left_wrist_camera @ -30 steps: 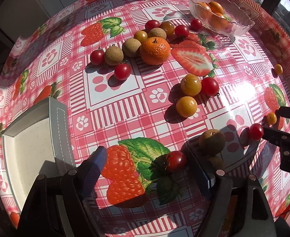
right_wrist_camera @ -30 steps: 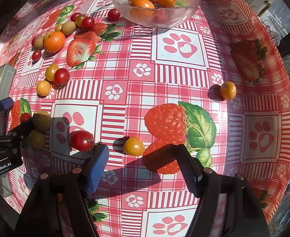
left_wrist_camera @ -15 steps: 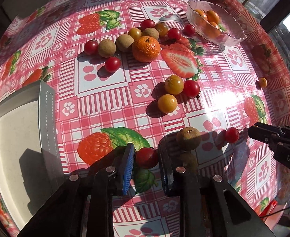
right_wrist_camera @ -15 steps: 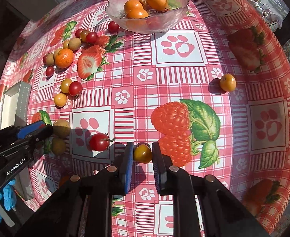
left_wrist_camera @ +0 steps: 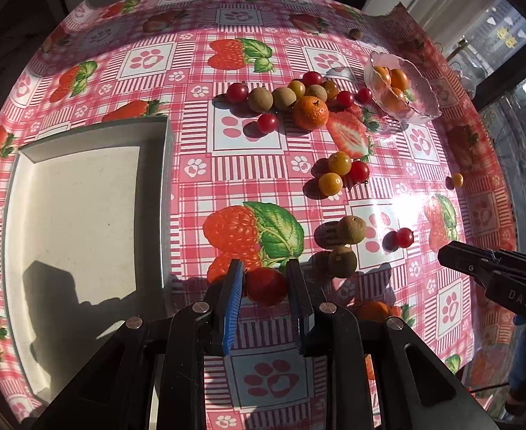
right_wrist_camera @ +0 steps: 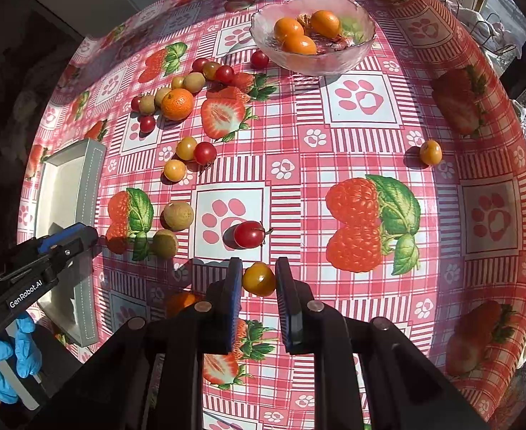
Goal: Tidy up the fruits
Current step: 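Carry both held tomatoes over the white tray with both tools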
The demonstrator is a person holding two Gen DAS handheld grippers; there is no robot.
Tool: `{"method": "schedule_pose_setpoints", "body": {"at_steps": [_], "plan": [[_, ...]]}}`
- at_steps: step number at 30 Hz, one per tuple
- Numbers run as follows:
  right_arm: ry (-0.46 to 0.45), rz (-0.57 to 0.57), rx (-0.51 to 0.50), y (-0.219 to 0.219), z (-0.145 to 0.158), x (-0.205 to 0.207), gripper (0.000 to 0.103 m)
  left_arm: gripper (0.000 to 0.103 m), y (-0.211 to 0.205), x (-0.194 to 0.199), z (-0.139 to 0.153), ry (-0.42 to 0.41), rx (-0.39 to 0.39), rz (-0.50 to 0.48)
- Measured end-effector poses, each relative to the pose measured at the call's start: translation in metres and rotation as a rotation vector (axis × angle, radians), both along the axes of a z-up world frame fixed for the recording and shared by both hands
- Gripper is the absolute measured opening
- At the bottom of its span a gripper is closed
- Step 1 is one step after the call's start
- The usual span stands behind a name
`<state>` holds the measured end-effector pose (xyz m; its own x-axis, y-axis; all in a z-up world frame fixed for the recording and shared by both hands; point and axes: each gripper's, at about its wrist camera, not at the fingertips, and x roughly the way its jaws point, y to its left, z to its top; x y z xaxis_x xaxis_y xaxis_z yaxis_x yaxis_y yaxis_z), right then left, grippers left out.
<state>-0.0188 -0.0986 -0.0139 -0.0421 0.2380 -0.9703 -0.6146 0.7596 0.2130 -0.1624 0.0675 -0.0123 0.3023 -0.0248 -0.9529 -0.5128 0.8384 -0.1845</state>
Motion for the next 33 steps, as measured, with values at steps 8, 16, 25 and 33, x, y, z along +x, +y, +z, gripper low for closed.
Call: {"method": "schedule_pose_setpoints", "body": {"at_steps": [8,16,25,33], "plan": [[0.015,0.156,0.039,0.046,0.021,-0.039,0.021,0.026,0.017,-0.036,0.009,-0.011,0.018,0.106],[0.061,0.341,0.081,0.119,0.024,-0.093,0.021,0.026,0.049,-0.095,0.003,0.028,0.056,0.251],[0.104,0.527,0.069,0.189,0.006,-0.155,0.021,0.026,0.079,-0.149,-0.02,0.108,0.085,0.394],[0.082,0.644,-0.007,0.224,-0.024,-0.189,0.021,0.026,0.092,-0.173,-0.044,0.168,0.098,0.451]]}}
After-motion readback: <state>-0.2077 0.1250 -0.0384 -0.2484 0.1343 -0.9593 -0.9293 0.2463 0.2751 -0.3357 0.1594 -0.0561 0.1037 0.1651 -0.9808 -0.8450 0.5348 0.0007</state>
